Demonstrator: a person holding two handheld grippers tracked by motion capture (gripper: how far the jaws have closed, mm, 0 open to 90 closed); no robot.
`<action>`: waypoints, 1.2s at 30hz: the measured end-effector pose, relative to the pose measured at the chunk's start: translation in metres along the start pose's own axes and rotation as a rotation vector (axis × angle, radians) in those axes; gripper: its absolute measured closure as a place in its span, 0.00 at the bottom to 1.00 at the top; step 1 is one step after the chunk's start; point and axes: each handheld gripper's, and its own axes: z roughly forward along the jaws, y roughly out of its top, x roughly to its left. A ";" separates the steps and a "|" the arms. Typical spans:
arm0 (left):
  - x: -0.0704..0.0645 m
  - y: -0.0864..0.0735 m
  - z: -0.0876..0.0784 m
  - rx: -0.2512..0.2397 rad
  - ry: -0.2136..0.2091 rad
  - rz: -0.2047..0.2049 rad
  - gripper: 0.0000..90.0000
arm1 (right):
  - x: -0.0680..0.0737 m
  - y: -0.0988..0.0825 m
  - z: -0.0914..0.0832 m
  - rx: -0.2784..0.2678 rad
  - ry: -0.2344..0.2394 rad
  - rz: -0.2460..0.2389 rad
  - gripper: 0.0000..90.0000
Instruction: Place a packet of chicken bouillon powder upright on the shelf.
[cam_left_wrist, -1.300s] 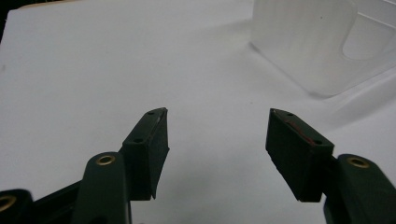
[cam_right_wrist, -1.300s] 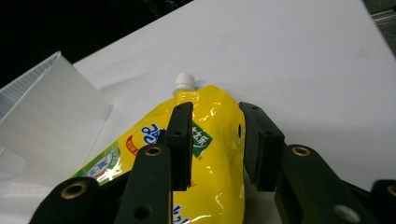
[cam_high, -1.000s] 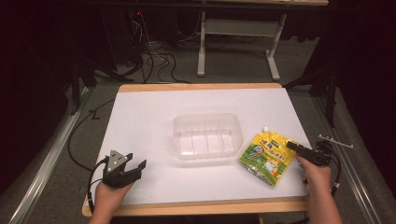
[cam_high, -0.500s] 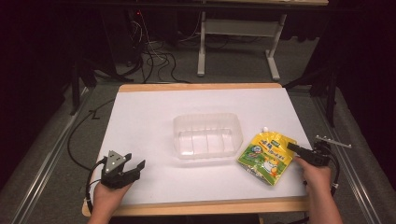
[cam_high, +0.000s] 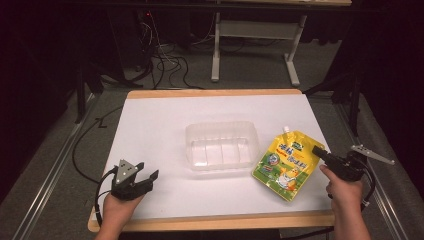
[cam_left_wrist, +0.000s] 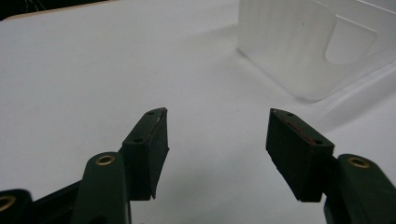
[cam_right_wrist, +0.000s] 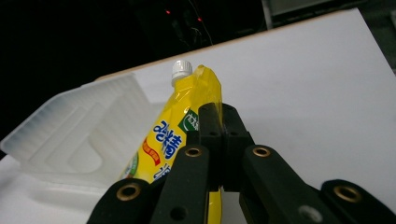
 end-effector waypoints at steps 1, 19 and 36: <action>0.000 0.001 0.001 -0.002 -0.001 0.001 0.44 | 0.005 0.002 -0.002 -0.011 0.007 -0.019 1.00; -0.001 -0.003 -0.007 -0.022 0.020 0.005 0.45 | 0.056 0.033 -0.020 -0.217 -0.054 -0.236 1.00; -0.003 0.002 -0.004 -0.046 0.011 0.016 0.45 | 0.048 0.016 -0.032 -0.216 -0.125 -0.297 0.97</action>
